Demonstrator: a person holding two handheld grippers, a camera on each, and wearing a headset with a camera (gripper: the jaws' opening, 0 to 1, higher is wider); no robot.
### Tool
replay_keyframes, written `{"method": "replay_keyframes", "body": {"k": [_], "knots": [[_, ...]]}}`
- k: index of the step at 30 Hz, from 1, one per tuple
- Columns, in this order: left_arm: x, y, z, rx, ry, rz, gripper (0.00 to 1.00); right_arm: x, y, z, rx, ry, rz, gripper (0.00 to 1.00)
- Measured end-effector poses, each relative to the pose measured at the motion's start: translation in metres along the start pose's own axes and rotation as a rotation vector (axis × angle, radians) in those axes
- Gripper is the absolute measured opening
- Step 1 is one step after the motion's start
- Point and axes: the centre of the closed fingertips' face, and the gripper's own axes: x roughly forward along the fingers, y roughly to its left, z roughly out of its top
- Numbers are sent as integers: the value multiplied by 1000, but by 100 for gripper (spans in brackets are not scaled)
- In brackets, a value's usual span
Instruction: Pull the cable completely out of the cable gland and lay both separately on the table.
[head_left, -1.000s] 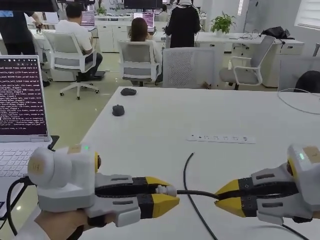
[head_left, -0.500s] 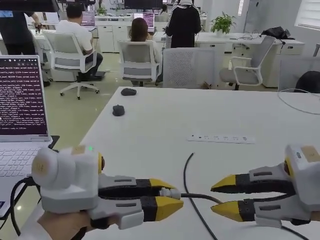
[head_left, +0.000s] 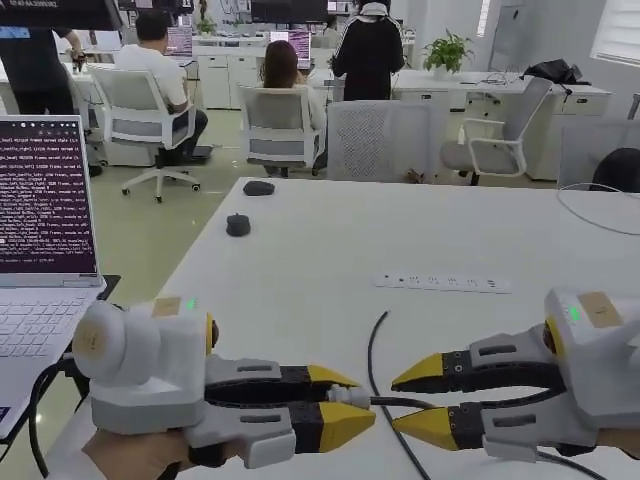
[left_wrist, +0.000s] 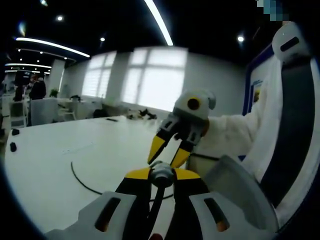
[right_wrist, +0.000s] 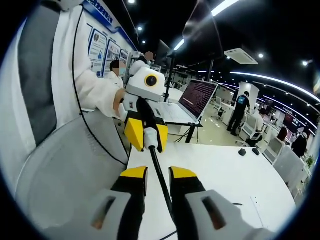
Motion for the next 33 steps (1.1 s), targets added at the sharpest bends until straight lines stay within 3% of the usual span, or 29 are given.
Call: {"method": "replay_keyframes", "body": {"k": [11, 33], "knots": [[1, -2, 0, -3, -2, -6, 17, 5, 3, 7, -17, -15, 25, 6], [-5, 3, -2, -9, -4, 5, 17, 4, 0, -3, -7, -8, 19, 5]]}}
